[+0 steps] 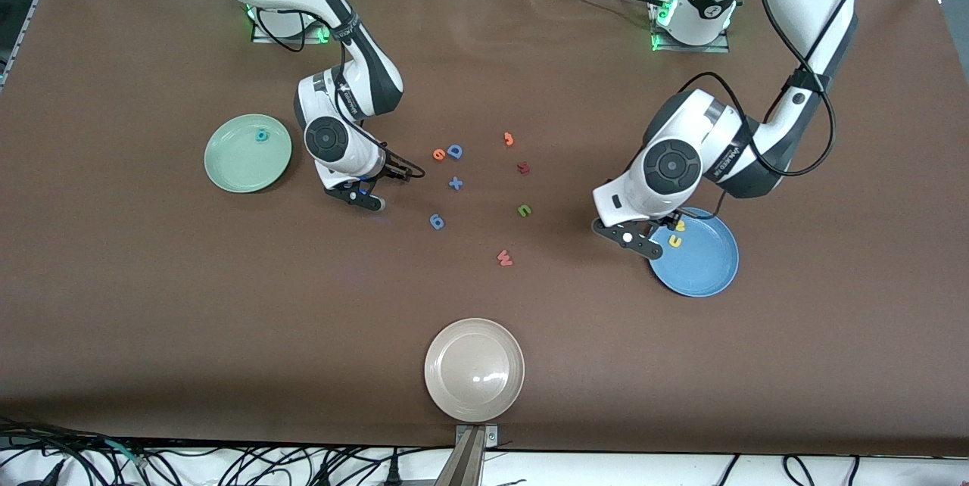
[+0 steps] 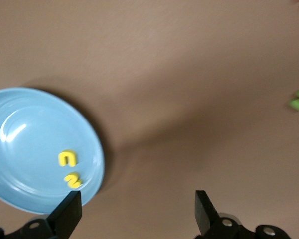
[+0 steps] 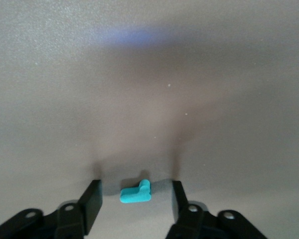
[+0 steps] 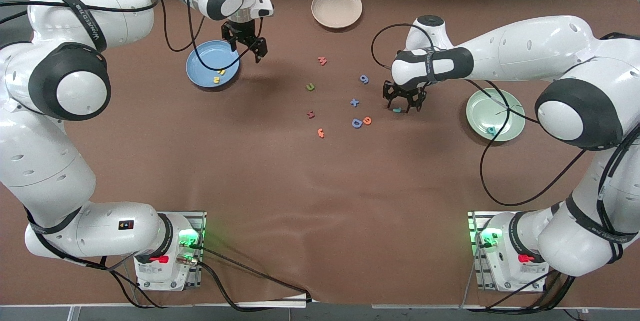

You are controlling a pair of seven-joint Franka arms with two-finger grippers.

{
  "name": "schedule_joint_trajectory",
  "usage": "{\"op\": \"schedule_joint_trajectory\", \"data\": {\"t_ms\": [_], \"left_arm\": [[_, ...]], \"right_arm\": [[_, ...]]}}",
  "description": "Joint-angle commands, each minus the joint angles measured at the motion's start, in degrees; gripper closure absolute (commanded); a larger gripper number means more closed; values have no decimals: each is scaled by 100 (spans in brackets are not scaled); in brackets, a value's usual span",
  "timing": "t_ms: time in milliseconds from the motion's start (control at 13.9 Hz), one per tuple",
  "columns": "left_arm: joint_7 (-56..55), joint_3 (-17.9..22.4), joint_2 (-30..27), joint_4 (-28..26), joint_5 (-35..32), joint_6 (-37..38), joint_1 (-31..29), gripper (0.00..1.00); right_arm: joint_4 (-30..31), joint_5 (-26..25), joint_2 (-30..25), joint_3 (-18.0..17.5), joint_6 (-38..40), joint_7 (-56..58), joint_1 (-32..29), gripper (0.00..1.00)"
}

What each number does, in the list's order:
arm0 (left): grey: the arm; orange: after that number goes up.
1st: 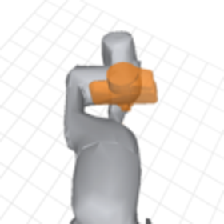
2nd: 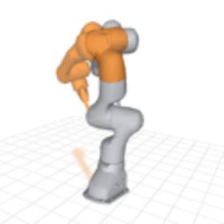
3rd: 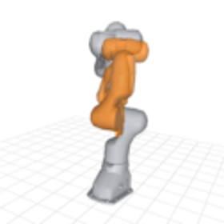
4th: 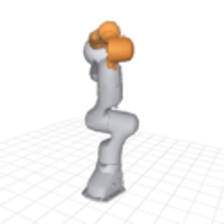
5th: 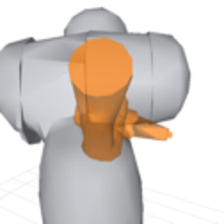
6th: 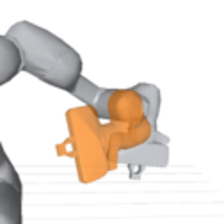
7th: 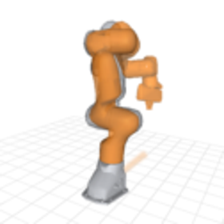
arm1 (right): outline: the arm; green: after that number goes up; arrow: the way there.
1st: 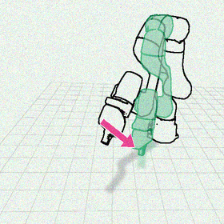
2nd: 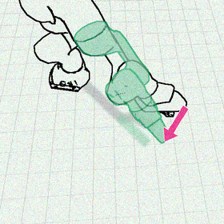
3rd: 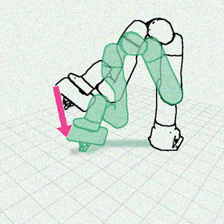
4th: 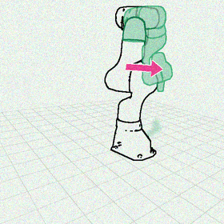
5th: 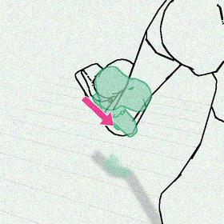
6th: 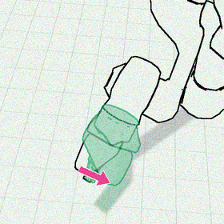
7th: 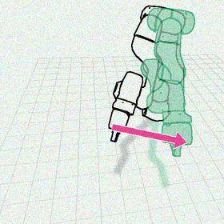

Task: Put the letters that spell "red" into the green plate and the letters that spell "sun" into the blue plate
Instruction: 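Grasp cyan L with the right gripper while the left gripper reaches green u, then carry the cyan L onto the green plate and open the right gripper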

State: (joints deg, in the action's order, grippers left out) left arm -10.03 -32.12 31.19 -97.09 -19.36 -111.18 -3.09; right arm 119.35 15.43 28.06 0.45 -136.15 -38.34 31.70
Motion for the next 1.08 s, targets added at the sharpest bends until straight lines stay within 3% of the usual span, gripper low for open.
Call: {"op": "schedule_joint_trajectory", "data": {"t_ms": [0, 216, 432, 792, 1008], "left_arm": [[-541, 39, 211, 347, 38, 97, 518, 0], [-1786, 74, 685, 883, 90, 79, 1134, 0], [-2730, 74, 1002, 1131, 81, -61, 1284, 0], [-4942, 74, 1327, 1131, 81, -763, 1381, 0], [-5824, 109, 1591, 1131, 46, -1351, 1618, 0]], "right_arm": [[18, 109, -19, -10, -61, -7, 21, 47], [18, 109, -19, -10, -61, -16, 21, 60], [27, 109, -19, -10, -61, -16, 21, 81], [27, 109, -54, -10, -35, -16, 21, 84], [-8, 109, -361, 51, 341, 45, -14, 84]]}}
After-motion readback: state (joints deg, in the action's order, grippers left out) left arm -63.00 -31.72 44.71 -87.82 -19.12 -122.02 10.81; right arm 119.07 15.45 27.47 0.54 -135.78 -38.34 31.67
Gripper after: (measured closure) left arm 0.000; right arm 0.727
